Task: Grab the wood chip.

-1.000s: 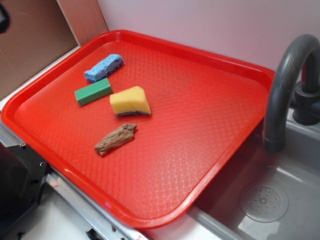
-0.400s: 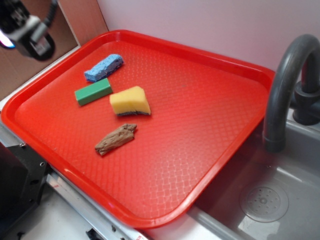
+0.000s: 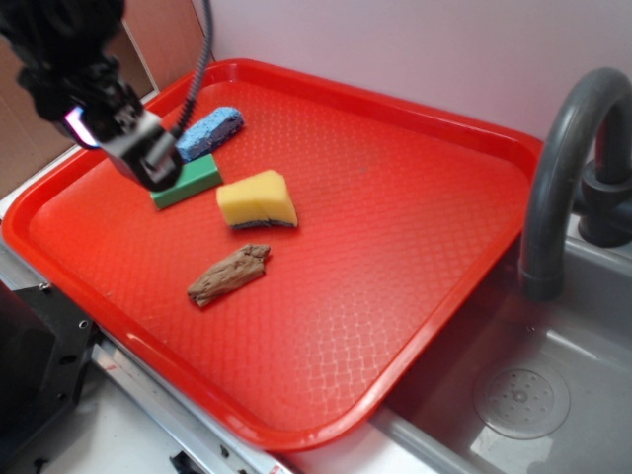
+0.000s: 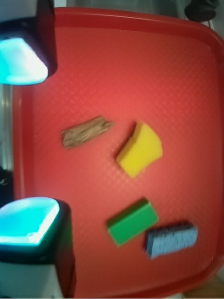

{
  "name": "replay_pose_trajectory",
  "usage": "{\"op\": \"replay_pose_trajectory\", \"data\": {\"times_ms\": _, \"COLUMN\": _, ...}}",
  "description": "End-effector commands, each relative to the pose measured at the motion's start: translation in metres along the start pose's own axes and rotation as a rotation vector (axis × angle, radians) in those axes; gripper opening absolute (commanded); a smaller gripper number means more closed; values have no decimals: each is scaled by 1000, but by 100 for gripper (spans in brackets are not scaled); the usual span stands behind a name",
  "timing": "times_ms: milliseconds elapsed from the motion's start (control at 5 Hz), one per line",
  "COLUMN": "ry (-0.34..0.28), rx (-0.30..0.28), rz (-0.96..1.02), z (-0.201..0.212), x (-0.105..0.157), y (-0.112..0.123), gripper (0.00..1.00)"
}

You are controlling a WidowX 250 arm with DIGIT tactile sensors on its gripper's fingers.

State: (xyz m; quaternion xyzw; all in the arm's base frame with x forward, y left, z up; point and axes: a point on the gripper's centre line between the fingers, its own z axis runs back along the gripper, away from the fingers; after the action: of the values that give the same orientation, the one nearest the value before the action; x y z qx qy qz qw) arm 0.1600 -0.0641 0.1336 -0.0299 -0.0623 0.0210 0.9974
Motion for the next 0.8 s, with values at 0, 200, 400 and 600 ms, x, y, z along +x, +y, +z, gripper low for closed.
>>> {"op": "replay_pose_trajectory", "data": {"times_ms": 0, "ry": -37, "rx": -68, "rz": -59, "z": -33, "x": 18, "y": 5, "gripper": 100}}
{"op": "replay_pose_trajectory", "data": {"times_ms": 200, "ry": -9, "rx": -80, "rz": -79, "z": -51, "x": 21, "y": 3, "gripper": 100}}
{"op": "replay_pose_trajectory", "data": {"times_ms": 400, "ry": 31, "rx": -98, "rz": -141, "z": -74, "x": 19, "y": -8, "gripper": 100}}
{"op": "replay_pose_trajectory", "data": {"times_ms": 600, "ry": 73, "rx": -70, "rz": -160, "z": -95, "x": 12, "y": -18, "gripper": 100}}
